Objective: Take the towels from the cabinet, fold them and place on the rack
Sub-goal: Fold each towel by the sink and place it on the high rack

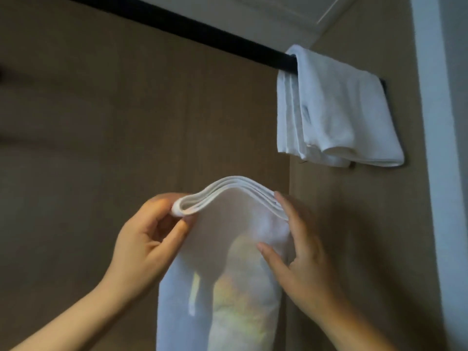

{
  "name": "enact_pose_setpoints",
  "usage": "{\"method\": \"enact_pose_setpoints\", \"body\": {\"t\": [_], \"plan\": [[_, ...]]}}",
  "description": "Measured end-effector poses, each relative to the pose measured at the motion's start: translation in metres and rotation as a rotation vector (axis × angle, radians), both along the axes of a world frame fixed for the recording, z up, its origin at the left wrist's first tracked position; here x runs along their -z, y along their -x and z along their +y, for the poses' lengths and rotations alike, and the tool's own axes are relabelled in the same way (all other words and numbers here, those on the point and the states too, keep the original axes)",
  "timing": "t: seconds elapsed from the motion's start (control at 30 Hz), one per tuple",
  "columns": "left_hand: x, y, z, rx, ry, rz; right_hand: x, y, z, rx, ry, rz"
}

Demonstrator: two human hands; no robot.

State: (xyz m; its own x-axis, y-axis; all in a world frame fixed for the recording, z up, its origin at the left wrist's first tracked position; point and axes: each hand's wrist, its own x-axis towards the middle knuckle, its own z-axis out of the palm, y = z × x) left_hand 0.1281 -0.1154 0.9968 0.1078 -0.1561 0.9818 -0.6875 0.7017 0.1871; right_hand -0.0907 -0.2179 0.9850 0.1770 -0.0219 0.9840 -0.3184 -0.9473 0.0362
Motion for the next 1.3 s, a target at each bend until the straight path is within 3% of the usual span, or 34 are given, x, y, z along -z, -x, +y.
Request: {"method": "enact_pose_setpoints", "body": {"t": [0.17, 0.37, 0.87, 1.3], "plan": [[-0.017, 0.005, 0.003, -0.296, 0.061, -0.358, -0.022, -0.005, -0.007, 0.03, 0.185, -0.009], [-0.054, -0.008, 0.018, -0.45, 0.125, -0.581, -0.057, -0.007, 0.006, 0.093, 0.293, 0.009], [-0.165, -0.022, 0.056, -0.572, 0.301, -0.721, -0.159, -0.023, 0.047, 0.295, 0.406, -0.074], [-0.258, -0.009, 0.058, -0.622, 0.292, -0.652, -0.263, -0.029, 0.044, 0.295, 0.342, -0.102]]}}
